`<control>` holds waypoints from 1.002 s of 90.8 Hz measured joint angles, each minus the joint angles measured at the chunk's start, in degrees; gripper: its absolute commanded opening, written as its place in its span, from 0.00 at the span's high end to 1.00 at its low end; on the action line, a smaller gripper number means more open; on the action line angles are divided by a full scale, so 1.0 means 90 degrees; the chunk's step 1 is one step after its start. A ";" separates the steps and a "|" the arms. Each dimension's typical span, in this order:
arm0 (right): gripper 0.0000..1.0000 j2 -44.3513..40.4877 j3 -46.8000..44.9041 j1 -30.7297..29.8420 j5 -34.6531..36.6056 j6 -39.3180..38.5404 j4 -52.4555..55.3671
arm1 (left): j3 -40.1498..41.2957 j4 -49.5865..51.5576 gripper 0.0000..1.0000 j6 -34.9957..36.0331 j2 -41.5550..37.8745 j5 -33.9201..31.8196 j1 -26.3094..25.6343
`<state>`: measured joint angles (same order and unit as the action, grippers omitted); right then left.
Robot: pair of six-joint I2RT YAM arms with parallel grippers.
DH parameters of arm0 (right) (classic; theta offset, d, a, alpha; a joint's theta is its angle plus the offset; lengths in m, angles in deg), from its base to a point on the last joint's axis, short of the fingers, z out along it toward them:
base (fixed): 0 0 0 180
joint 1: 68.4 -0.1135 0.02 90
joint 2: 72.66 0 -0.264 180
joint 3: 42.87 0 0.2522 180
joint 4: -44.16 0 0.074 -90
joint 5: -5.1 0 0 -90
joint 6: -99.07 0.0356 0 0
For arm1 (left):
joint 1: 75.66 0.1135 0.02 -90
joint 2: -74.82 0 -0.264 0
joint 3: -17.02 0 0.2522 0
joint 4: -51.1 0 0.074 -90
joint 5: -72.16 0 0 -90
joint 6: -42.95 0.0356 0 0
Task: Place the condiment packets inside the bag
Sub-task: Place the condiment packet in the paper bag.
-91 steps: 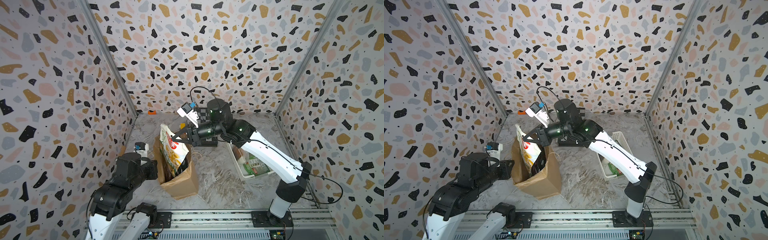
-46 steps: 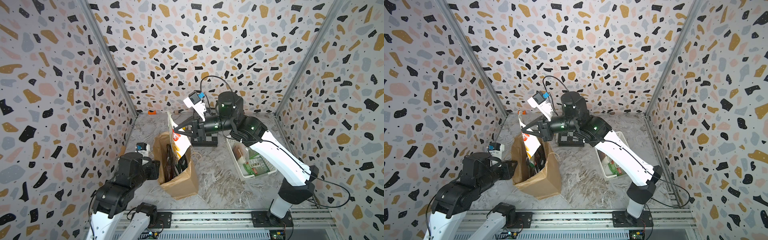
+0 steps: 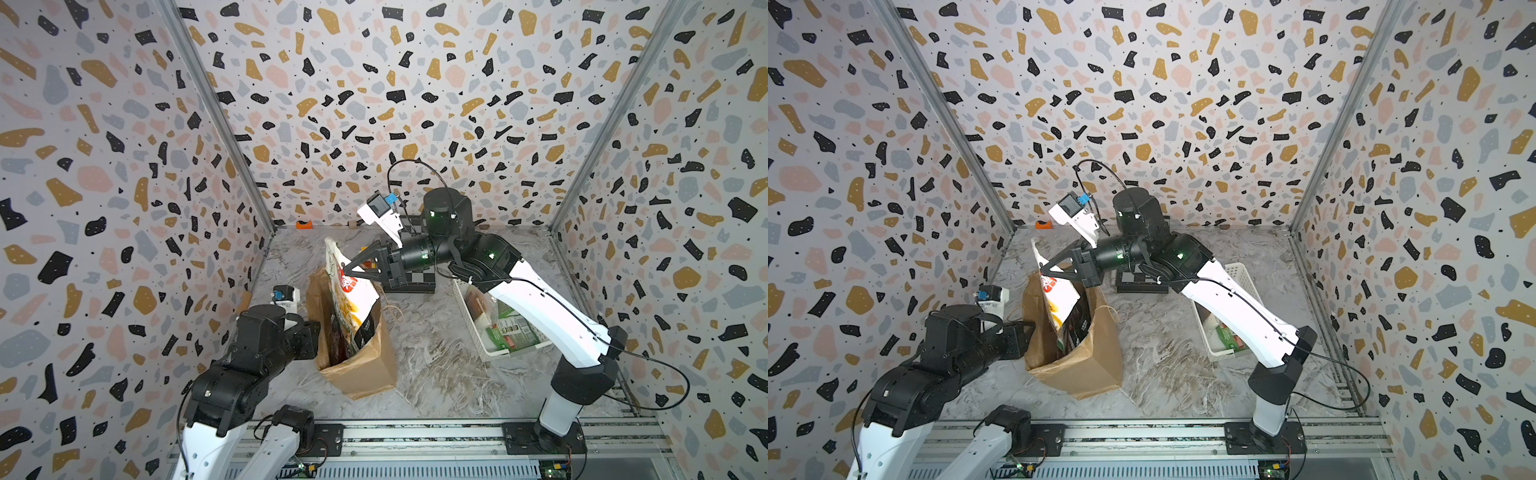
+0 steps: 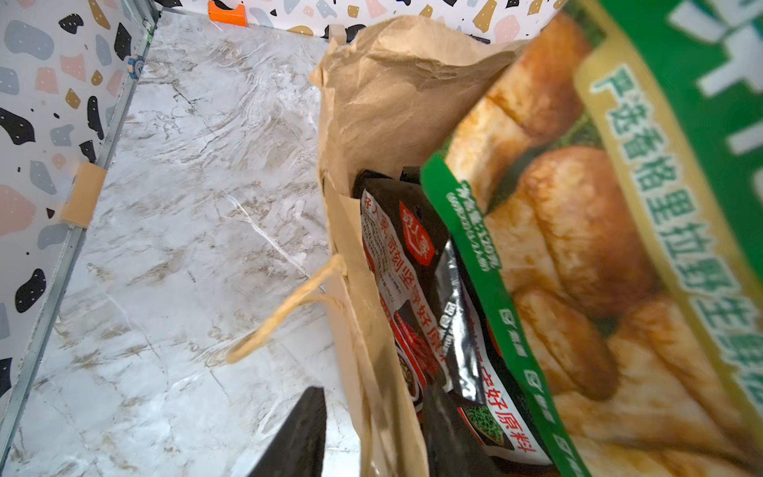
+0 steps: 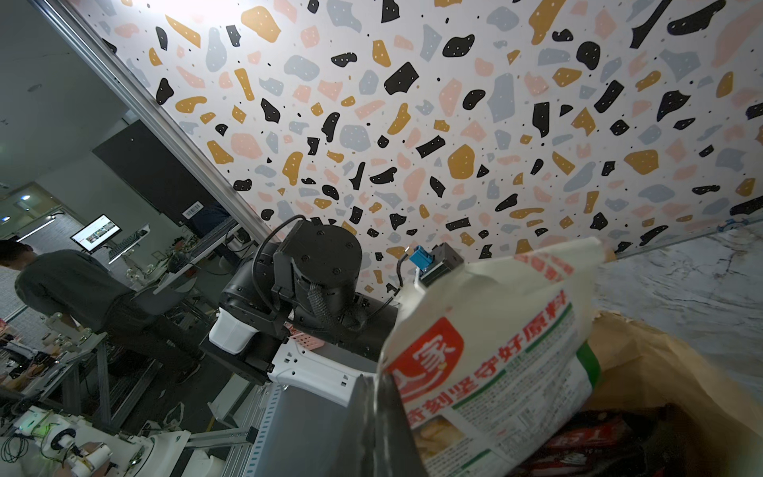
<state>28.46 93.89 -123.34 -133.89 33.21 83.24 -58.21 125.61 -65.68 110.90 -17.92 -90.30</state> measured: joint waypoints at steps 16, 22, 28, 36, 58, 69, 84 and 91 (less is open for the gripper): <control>1.00 0.0015 0.0000 0.0000 0.0078 -0.0068 0.0092 | 0.0000 -0.0007 0.58 0.0000 0.0000 0.0005 0.0000; 1.00 0.0022 0.0000 0.0000 0.0216 -0.0134 0.0163 | 0.0000 -0.0017 0.58 0.0000 0.0000 0.0002 0.0000; 1.00 0.0029 0.0000 0.0000 0.0389 -0.0197 0.0282 | 0.0000 -0.0027 0.58 0.0000 0.0000 0.0002 0.0000; 1.00 0.0032 -0.0114 0.0000 0.0597 -0.0245 0.0330 | 0.0000 -0.0034 0.58 0.0005 0.0000 0.0002 0.0000; 1.00 0.0032 -0.1236 0.0000 0.0797 -0.0134 0.0090 | 0.0000 -0.0036 0.59 0.0015 0.0002 0.0000 0.0000; 1.00 0.0029 -0.1540 -0.0073 0.1217 -0.0155 0.0153 | 0.0005 -0.0044 0.59 0.0015 0.0039 0.0005 0.0000; 1.00 0.0015 -0.1596 -0.0335 0.2215 -0.0367 0.0653 | 0.0070 -0.0078 0.60 0.0015 0.0131 0.0005 0.0000; 1.00 0.0005 -0.1596 -0.0430 0.2499 -0.0415 0.0872 | 0.0085 -0.0085 0.60 0.0017 0.0165 -0.0002 0.0000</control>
<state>28.50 79.53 -127.21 -111.40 29.47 91.09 -57.45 124.85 -65.53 112.38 -17.94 -90.30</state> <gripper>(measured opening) 0.026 0.406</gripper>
